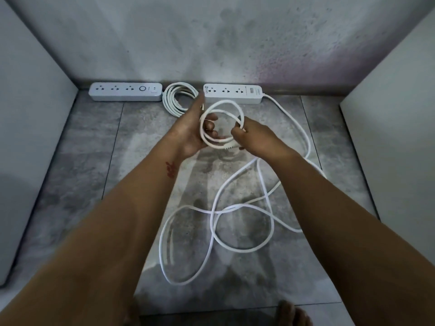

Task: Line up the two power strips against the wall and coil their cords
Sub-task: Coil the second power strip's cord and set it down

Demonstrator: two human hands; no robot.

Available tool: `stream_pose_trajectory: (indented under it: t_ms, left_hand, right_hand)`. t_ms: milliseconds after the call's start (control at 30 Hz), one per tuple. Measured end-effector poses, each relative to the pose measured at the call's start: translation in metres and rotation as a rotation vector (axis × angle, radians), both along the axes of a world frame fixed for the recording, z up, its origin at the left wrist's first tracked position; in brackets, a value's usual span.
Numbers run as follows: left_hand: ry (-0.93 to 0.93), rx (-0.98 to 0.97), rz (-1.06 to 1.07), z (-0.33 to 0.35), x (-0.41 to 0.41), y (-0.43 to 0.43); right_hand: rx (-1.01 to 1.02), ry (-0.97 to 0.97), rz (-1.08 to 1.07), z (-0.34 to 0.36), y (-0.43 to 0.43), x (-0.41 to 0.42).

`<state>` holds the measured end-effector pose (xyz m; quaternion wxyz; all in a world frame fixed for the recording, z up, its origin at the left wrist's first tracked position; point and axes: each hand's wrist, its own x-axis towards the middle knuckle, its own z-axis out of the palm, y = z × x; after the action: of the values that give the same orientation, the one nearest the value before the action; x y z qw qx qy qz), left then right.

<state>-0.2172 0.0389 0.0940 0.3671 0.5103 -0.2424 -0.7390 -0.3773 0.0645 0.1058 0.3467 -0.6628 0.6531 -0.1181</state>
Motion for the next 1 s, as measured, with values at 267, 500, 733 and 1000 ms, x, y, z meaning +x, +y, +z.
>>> stream_pose_trajectory:
  t_ms: [267, 500, 733, 1000]
  left_hand:
    - [-0.586, -0.291, -0.382, 0.010, 0.011, -0.003]
    - [-0.545, -0.359, -0.261, 0.002, -0.006, -0.004]
    - [-0.049, -0.048, 0.307, -0.008, -0.017, 0.003]
    - [0.265, 0.069, 0.428, -0.007, -0.033, 0.009]
  right_hand:
    - [-0.005, 0.269, 0.194, 0.010, -0.010, -0.005]
    - [-0.091, 0.213, 0.113, 0.000, -0.011, -0.009]
    - [-0.155, -0.225, -0.290, -0.014, -0.006, -0.005]
    - [0.197, -0.654, -0.528, -0.025, 0.001, 0.007]
